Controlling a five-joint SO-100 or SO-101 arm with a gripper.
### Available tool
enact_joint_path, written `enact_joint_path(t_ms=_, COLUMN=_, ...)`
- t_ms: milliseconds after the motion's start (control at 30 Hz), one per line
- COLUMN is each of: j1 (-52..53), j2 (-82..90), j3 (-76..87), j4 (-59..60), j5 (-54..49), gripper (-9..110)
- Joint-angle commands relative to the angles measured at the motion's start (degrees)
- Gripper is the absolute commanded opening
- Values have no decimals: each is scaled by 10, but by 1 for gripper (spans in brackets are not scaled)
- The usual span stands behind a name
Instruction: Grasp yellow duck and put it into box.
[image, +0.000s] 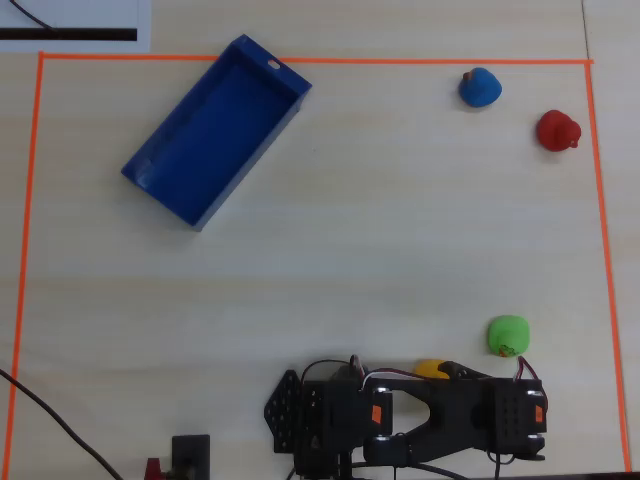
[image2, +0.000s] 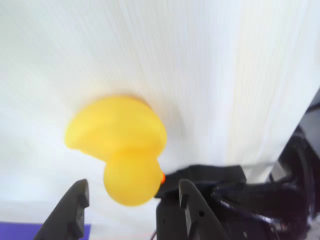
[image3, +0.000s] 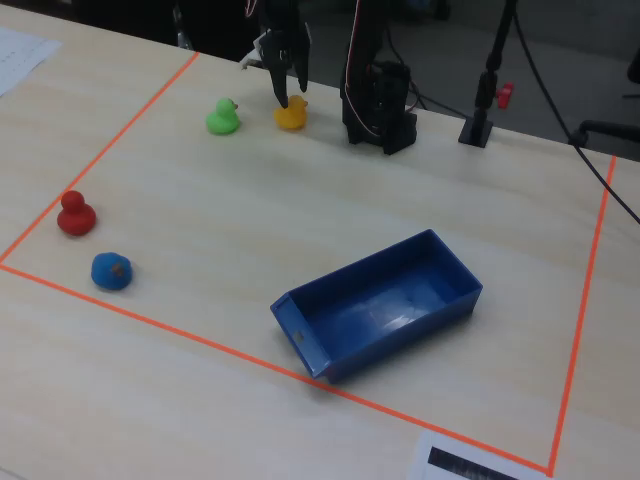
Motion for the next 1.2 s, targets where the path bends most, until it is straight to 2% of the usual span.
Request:
enact_joint_path(t_ms=0, j1=3, j2=3, j3=15, j4=-19, j5=-5, gripper=24)
enact_joint_path(t_ms=67, j1=0, j2=2, j3=21, j4=-20, j5=-5, gripper=20)
enact_joint_path(t_ms=200, j1=-10, j2=-3, j3=18, j4=-12, j5=-6, gripper=0)
enact_joint_path(t_ms=633, j1=-32, j2=-4, j3=-85, j4=21, j5=-18, gripper=0)
enact_joint_path(t_ms=867, j1=-202, j2=97, j3=-150, j4=-29, j5=28, gripper=0)
enact_joint_path(t_ms=1167, j1=-531, j2=193, j3=-217, j4=-13, j5=102, gripper=0)
